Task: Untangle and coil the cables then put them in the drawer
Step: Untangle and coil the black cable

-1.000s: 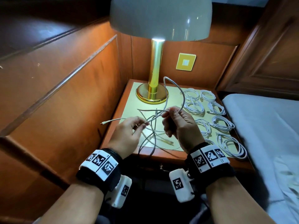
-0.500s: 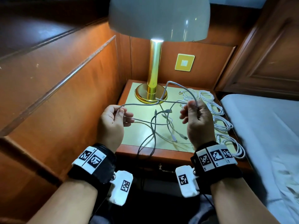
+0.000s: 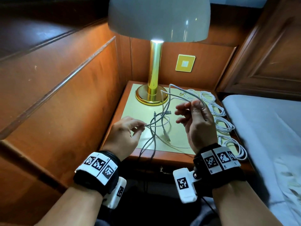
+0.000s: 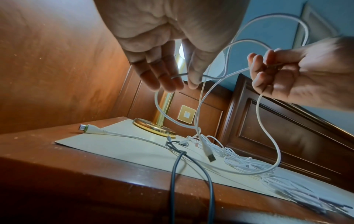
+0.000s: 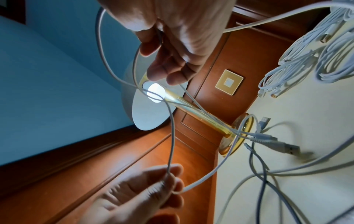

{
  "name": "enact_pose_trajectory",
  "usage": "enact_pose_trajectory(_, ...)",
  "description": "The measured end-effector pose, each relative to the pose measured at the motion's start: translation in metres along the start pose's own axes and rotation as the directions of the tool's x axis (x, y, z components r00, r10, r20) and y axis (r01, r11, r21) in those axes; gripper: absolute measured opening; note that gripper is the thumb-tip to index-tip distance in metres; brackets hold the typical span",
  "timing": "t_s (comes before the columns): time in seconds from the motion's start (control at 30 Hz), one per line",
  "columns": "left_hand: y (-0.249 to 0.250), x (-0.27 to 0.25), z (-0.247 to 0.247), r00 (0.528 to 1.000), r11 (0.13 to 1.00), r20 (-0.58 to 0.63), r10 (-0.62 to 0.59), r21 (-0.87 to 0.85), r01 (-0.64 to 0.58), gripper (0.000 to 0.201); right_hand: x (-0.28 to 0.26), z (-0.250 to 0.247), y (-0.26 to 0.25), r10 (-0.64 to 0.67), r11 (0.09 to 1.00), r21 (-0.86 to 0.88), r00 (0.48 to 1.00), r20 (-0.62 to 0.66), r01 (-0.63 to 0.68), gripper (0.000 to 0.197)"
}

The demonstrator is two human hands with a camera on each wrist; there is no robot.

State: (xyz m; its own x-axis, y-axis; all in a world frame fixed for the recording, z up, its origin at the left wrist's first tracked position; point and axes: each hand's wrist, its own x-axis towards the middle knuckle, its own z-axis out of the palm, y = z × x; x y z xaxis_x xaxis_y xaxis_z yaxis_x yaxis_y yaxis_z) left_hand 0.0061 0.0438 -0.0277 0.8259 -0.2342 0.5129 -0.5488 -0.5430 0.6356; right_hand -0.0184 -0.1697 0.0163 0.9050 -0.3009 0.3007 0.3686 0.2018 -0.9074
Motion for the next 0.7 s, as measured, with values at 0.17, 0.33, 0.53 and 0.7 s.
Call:
enact_pose_trajectory(0.17, -0.004, 0.001, 0.000, 0.993, 0.993, 0.017, -0.113, 0.038, 0.112, 0.012, 0.007, -0.005, -0.003, -0.025, 0.996, 0.088, 1.000, -0.005, 0.026, 0.018)
enact_pose_trajectory(0.33, 0.000, 0.000, -0.001, 0.995, 0.995, 0.007, -0.098, 0.002, 0.098, 0.008, 0.004, -0.008, 0.000, 0.066, 0.996, -0.068, 0.995, 0.074, -0.061, 0.026)
enact_pose_trajectory(0.53, 0.006, 0.005, -0.001, 0.974, 0.925, -0.122, -0.193, -0.352, 0.139, 0.012, -0.003, -0.002, 0.006, 0.192, 0.951, -0.267, 0.975, 0.115, -0.156, 0.026)
enact_pose_trajectory(0.7, 0.015, 0.003, -0.001, 0.983, 0.873, -0.109, -0.150, -0.481, 0.080, 0.013, -0.007, 0.008, 0.009, 0.279, 0.931, -0.295, 0.940, 0.198, -0.214, 0.023)
